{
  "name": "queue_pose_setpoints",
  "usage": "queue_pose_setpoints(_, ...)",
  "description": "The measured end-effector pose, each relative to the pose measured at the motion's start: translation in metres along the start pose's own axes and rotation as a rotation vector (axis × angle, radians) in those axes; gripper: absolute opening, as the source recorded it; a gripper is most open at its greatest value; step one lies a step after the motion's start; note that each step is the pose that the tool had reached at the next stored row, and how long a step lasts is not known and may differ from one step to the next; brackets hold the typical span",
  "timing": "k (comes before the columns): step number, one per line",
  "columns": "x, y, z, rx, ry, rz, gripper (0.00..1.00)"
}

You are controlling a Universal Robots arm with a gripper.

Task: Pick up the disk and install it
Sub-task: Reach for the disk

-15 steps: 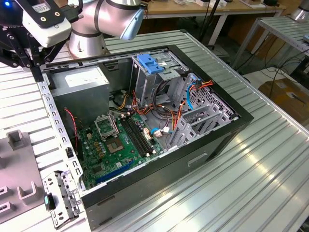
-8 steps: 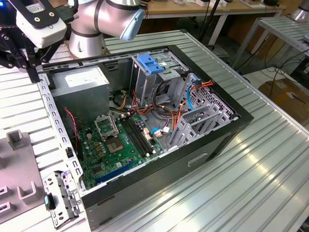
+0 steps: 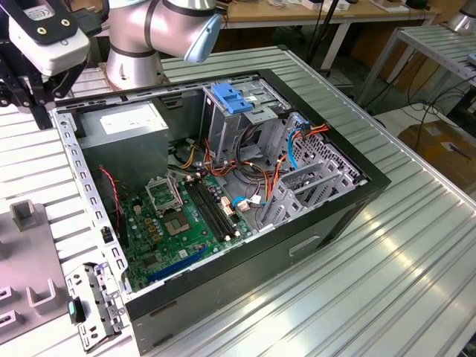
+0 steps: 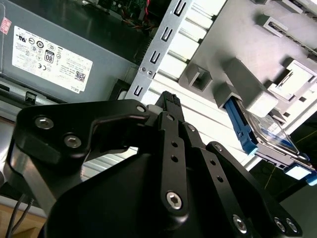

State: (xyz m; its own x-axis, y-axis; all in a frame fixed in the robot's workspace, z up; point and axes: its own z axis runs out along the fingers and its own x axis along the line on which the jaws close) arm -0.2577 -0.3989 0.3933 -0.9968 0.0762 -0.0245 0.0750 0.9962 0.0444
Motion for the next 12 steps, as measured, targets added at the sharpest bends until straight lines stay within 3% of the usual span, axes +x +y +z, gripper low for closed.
queue_pose_setpoints(12,0.0096,-0.0007,-0.0003,0.0001,0.0001,0.000,0.11)
